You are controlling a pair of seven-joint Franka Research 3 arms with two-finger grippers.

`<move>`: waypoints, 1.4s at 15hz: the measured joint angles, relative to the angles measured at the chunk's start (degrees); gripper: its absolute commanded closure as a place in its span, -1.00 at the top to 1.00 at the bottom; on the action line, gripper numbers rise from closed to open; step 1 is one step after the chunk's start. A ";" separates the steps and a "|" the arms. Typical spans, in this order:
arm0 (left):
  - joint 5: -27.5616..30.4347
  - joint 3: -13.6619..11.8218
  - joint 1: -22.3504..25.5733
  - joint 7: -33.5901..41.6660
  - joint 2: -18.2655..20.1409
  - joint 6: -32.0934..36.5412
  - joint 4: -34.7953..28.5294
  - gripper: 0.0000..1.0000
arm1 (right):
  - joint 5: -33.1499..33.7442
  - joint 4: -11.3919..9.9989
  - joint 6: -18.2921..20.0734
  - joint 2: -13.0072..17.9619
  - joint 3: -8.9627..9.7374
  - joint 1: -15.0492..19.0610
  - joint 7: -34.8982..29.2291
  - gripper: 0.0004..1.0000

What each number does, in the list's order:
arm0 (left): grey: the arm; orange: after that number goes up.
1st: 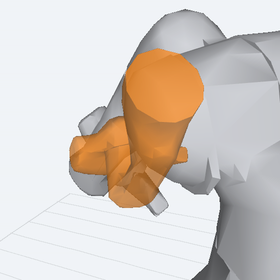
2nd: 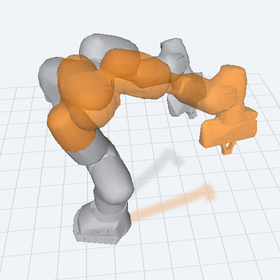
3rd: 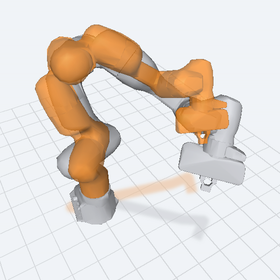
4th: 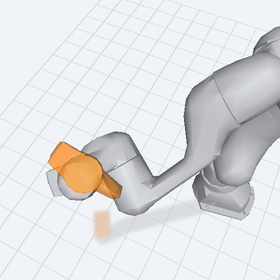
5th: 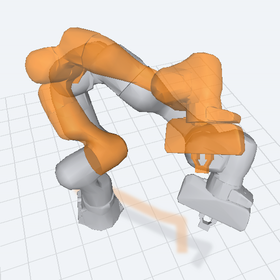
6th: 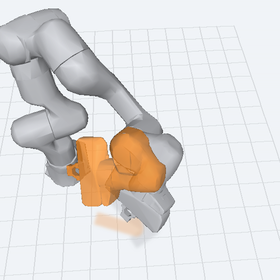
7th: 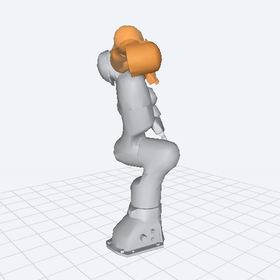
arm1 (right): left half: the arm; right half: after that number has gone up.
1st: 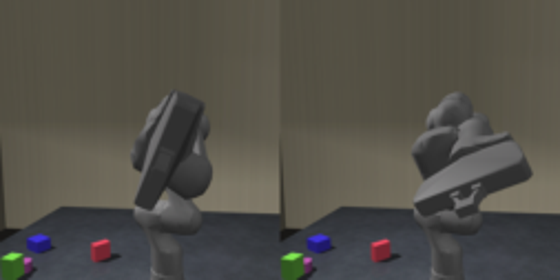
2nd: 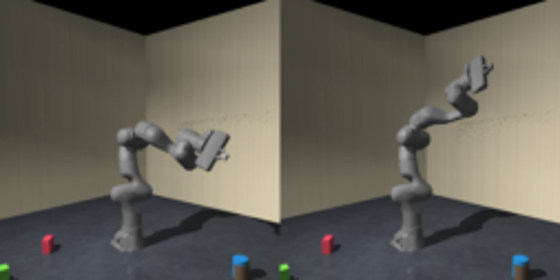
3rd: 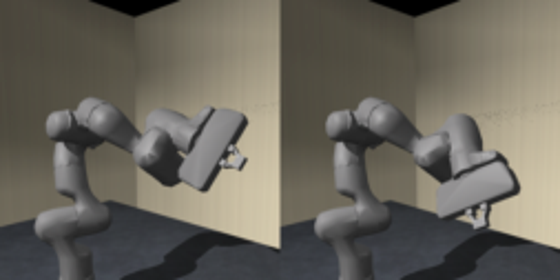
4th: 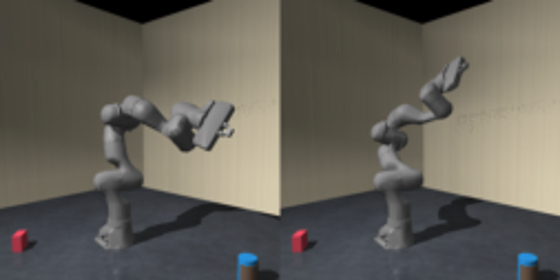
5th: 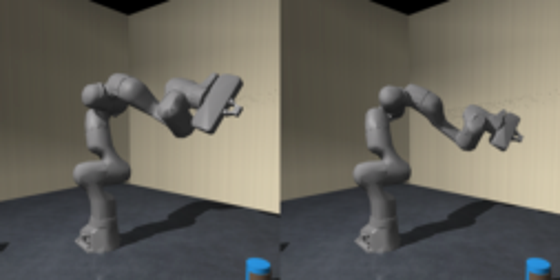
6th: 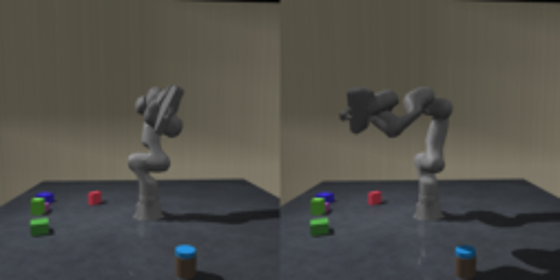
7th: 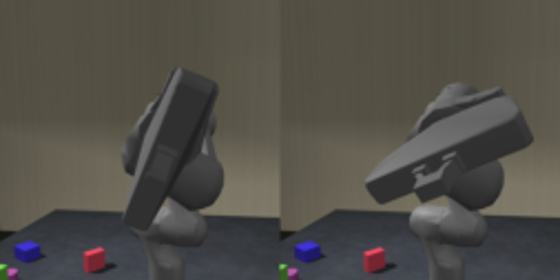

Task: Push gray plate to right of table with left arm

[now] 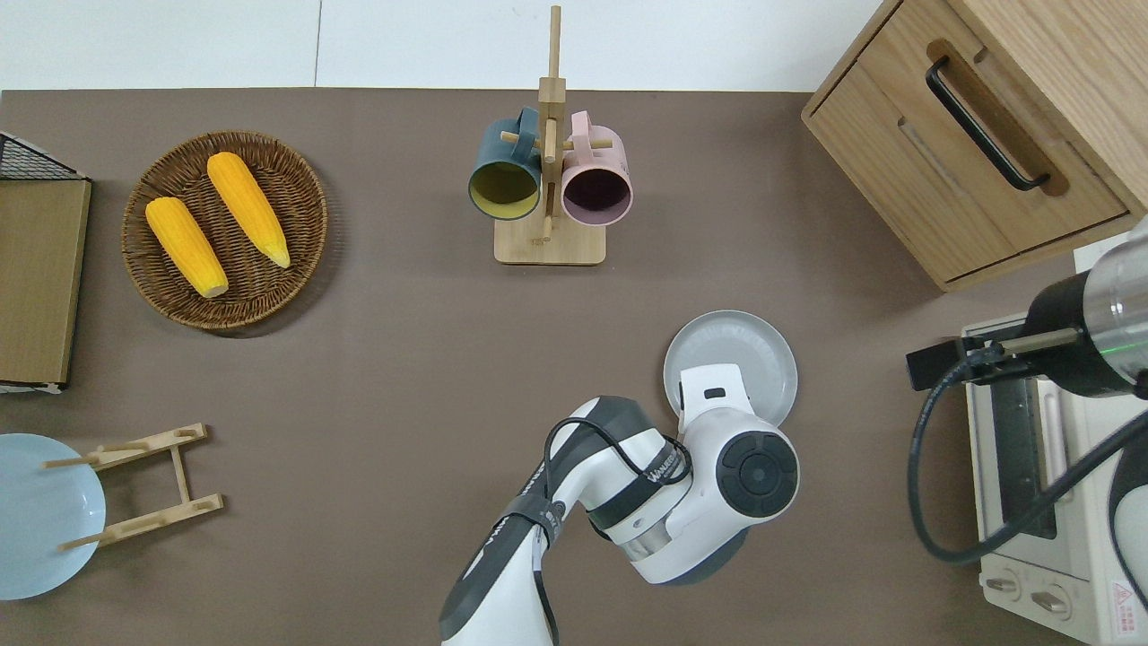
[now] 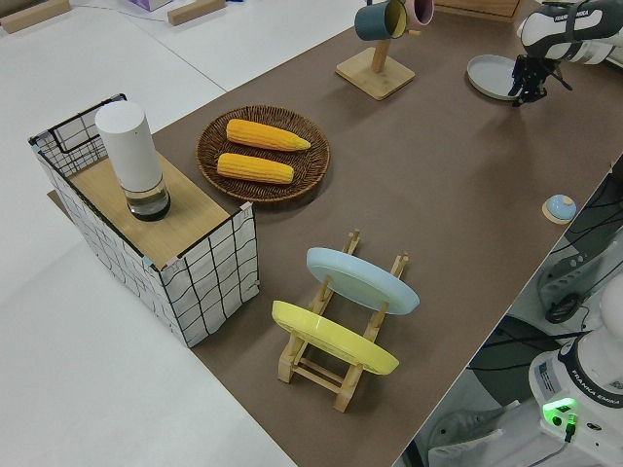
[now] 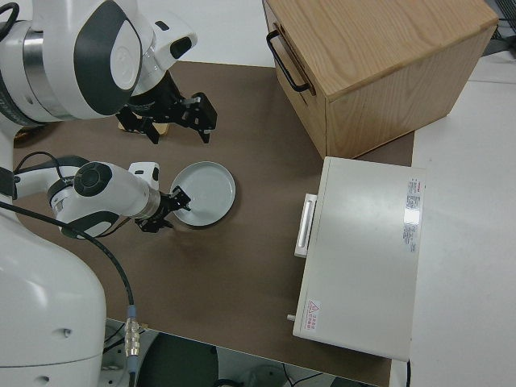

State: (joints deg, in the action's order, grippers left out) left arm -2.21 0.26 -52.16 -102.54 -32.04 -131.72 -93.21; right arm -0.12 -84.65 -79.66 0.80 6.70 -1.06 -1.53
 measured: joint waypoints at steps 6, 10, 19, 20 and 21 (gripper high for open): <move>-0.98 -1.53 0.18 4.90 1.15 5.91 2.65 0.98 | 0.00 0.00 0.00 0.00 0.00 0.00 0.00 0.97; -1.02 -2.58 3.35 18.75 4.13 12.57 2.98 0.97 | 0.00 0.00 0.00 0.00 0.00 0.00 0.00 0.97; -1.01 -3.63 13.93 41.91 15.13 26.94 3.21 0.99 | 0.00 0.00 0.00 0.00 0.00 0.00 0.00 0.97; -1.01 -3.70 14.69 44.12 15.77 28.27 3.24 0.99 | 0.00 0.00 0.00 0.00 0.00 0.00 0.00 0.97; -1.01 -3.73 15.66 47.14 16.54 29.65 3.24 0.99 | 0.00 0.00 0.00 0.00 0.00 0.00 0.00 0.97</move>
State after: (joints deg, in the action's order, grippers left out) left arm -3.21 -3.47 -36.51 -55.40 -15.50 -102.07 -89.97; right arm -0.12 -84.65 -79.66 0.80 6.70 -1.06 -1.53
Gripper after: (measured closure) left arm 0.004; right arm 0.013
